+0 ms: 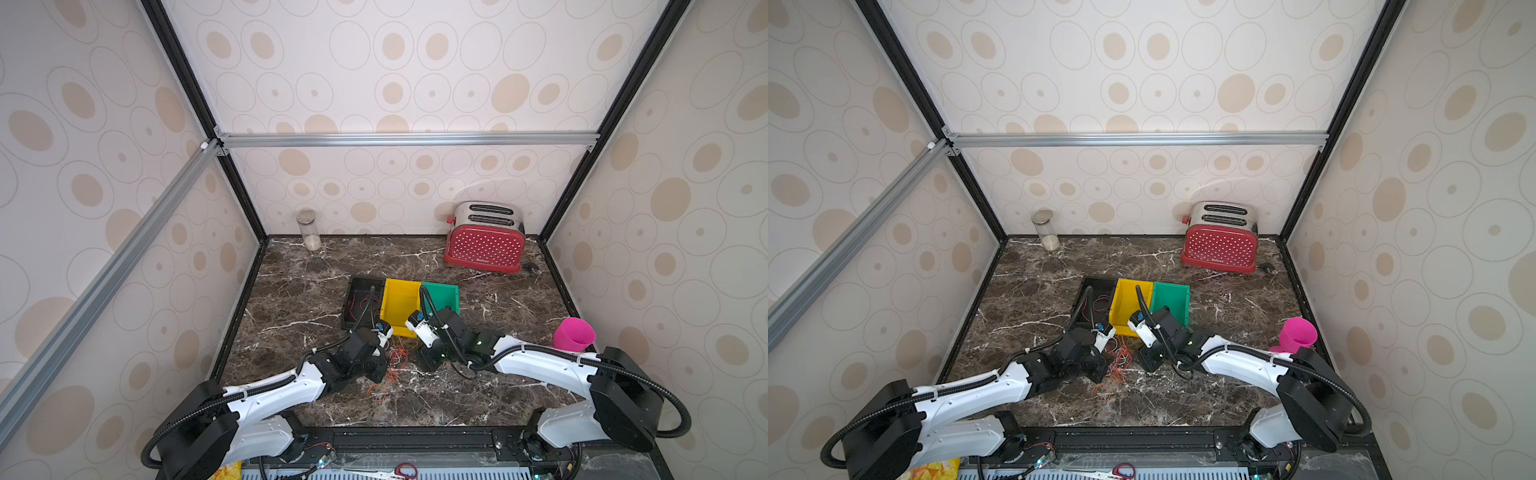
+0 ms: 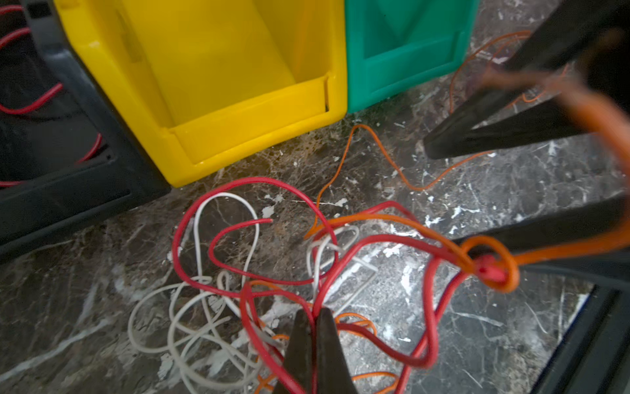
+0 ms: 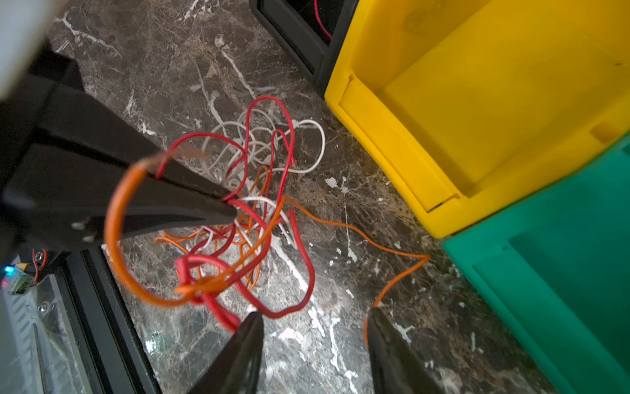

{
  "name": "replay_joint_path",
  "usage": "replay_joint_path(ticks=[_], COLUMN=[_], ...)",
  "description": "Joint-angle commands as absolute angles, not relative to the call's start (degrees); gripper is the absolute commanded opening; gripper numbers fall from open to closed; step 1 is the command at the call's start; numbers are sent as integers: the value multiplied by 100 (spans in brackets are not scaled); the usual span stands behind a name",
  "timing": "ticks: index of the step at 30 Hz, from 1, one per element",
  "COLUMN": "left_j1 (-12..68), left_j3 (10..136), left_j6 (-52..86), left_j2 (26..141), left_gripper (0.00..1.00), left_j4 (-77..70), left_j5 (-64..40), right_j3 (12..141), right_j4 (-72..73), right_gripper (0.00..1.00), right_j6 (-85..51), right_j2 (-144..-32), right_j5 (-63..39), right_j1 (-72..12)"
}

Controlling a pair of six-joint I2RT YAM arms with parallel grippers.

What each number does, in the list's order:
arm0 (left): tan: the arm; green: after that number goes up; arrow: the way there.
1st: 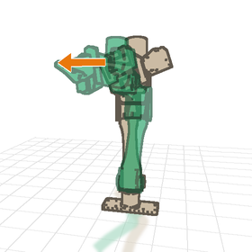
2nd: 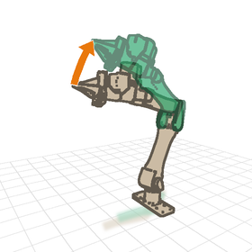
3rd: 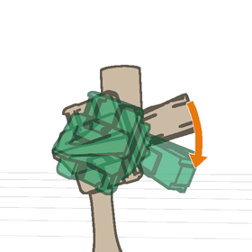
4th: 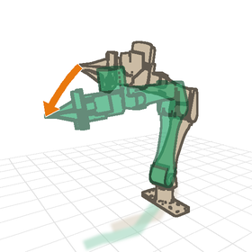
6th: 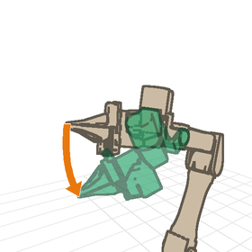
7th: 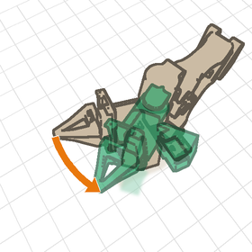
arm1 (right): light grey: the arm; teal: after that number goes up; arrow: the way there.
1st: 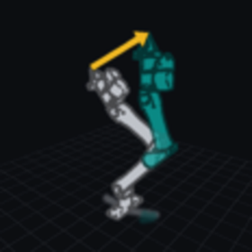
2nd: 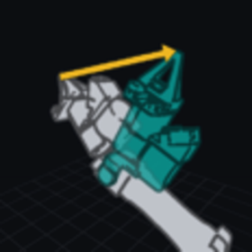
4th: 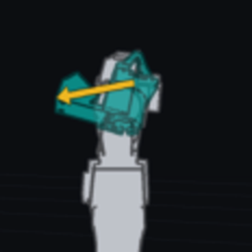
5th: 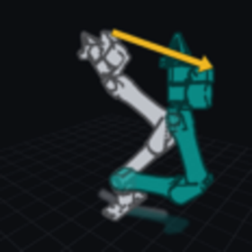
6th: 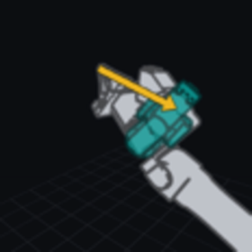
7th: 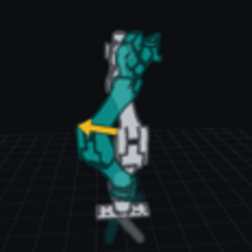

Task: Untangle and sort cables by color
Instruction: Untie the cable.

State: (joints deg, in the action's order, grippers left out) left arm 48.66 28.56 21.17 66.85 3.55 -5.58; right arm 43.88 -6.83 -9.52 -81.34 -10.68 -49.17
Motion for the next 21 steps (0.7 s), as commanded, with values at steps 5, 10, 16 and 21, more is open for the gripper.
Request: replay_joint_path(ticks=[5,10,16,21], left_j1=[4921,4922,4921,4922], left_j3=[2988,3111,3314,3253], left_j6=[2199,2229,2277,2301], left_j2=[6435,6433,6660,6647], left_gripper=[1,1,1,0], left_j4=[557,803,1082,947], left_j5=[-863,-565,-290,-389], right_j3=[4314,4252,4360,4422], right_j4=[-244,-457,-984,-802], right_gripper=[51,53,54,53], right_j6=[-862,-934,-1417,-1737], right_j2=[-8470,-8350,-8528,-8758], right_j5=[-1217,-803,129,82], right_j1=[-4939,-4925,-4879,-4833])
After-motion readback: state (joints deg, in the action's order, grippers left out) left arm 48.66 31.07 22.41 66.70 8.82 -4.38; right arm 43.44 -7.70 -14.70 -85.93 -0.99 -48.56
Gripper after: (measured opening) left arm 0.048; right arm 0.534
